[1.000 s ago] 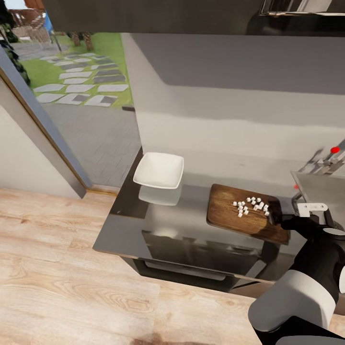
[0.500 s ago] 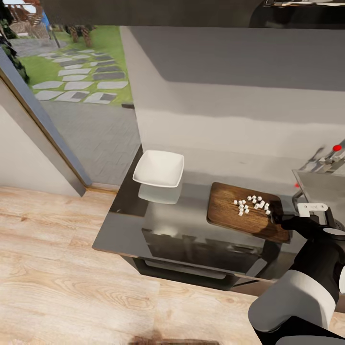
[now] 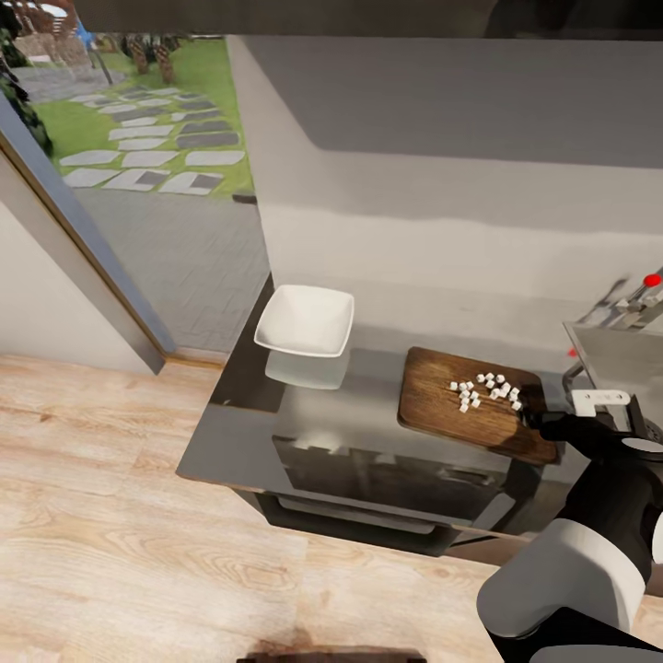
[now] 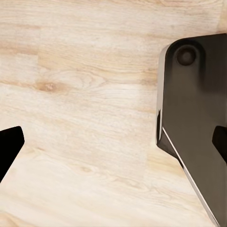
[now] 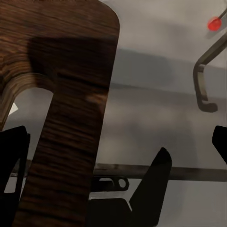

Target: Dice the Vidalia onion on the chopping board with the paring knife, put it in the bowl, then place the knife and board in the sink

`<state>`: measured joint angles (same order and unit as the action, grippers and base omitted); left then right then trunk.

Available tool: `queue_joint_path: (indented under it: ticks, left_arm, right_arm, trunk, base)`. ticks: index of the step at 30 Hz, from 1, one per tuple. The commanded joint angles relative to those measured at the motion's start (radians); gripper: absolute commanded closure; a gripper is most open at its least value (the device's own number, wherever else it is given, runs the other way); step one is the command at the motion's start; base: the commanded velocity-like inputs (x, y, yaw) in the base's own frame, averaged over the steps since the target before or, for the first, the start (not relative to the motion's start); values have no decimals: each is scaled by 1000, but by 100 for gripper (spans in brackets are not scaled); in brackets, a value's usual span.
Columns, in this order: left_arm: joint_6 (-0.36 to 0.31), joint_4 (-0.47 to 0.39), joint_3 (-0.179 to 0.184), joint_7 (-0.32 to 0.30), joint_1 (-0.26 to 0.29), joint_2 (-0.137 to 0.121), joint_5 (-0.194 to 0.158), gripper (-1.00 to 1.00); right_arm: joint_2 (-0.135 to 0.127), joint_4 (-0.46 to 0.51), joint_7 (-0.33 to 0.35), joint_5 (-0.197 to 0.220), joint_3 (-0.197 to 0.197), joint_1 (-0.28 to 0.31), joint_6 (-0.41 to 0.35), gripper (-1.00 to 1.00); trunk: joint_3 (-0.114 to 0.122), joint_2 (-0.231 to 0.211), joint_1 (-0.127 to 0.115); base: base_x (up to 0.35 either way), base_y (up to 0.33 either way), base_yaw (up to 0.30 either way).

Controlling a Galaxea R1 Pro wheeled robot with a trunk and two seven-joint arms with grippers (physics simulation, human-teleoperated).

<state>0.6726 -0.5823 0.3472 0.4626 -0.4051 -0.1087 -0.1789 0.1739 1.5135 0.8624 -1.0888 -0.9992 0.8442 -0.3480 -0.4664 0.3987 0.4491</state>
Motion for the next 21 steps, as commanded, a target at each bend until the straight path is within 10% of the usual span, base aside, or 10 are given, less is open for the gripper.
queue_joint_path:
  ticks: [1, 20, 21]
  left_arm:
    - [2, -2, 9, 6, 0, -2, -10, -100]
    - [2, -2, 9, 6, 0, -2, -10, -100]
    - [2, -2, 9, 6, 0, -2, -10, -100]
  right_arm:
    - [1, 1, 6, -18, -2, 1, 1, -100]
    - [1, 1, 6, -18, -3, 1, -2, -100]
    - [1, 1, 6, -17, -3, 1, -2, 100]
  trunk:
    - [-3, 1, 1]
    - [-14, 1, 1]
    - [-14, 1, 1]
  base:
    - [0, 0, 0]
    - [0, 0, 0]
    - [0, 0, 0]
